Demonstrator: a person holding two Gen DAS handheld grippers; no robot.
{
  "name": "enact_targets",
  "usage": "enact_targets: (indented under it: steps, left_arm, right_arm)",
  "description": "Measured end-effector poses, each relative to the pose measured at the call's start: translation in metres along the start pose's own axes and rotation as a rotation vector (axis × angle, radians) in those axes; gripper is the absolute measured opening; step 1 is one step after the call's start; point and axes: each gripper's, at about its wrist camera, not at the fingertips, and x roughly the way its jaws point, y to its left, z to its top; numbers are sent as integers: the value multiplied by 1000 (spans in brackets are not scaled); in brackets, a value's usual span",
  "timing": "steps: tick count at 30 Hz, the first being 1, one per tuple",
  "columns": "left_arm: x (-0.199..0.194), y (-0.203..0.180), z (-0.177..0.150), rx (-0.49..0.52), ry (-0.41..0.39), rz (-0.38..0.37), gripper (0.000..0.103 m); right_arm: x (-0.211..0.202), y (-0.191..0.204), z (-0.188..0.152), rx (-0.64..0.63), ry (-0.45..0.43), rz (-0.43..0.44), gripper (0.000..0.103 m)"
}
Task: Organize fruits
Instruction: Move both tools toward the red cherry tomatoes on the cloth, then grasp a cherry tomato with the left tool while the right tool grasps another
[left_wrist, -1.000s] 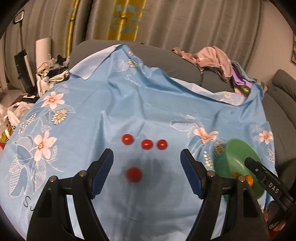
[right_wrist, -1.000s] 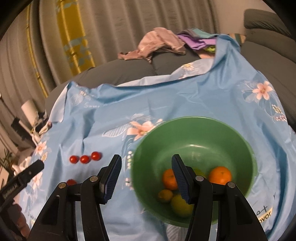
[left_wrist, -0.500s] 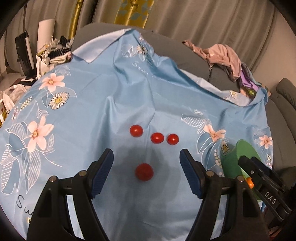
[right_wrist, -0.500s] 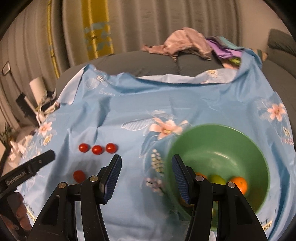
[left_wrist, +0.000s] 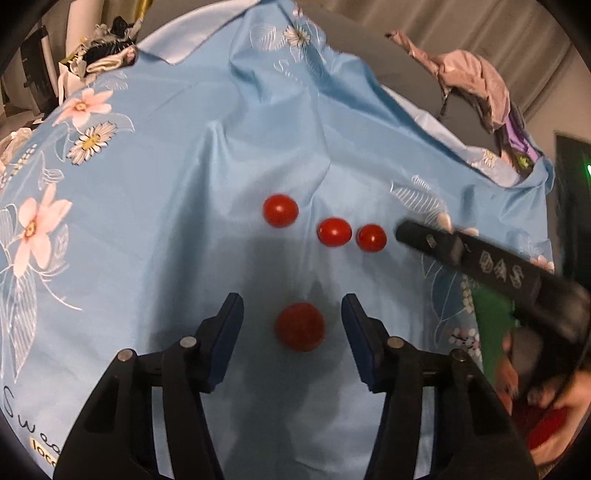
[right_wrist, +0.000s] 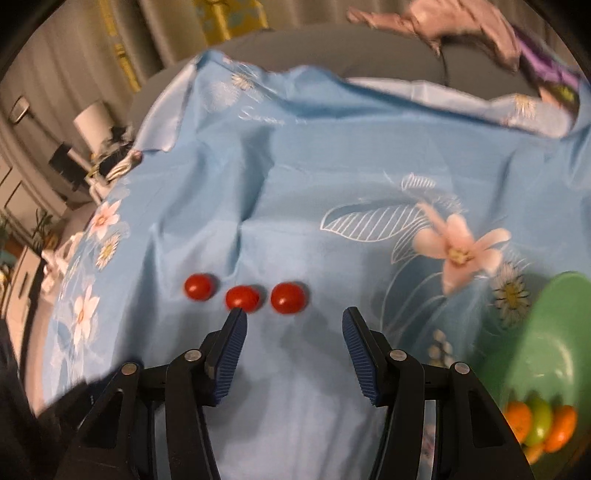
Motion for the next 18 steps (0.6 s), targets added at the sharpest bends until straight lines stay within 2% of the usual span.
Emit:
enact_targets:
  steps: [3,9,11,13,18]
  left_arm:
    - [7,-1,1,-5,23,4,51]
    - [19,-5,1,-4,57,17,44]
    - [23,-6,-1,3,69,31,40]
    - [23,-10,-3,29,61,52,30]
    - [25,-22,-9,101,44,90,30]
  right_arm:
    - [16,5,6,-18,19,28,48]
    - [40,7,6,-41,58,-15,43]
    - [47,6,5,-53,69,-10,39]
    - [48,4,5,-61,56,-9,33]
    - [43,0,1,-43,63,-15,30]
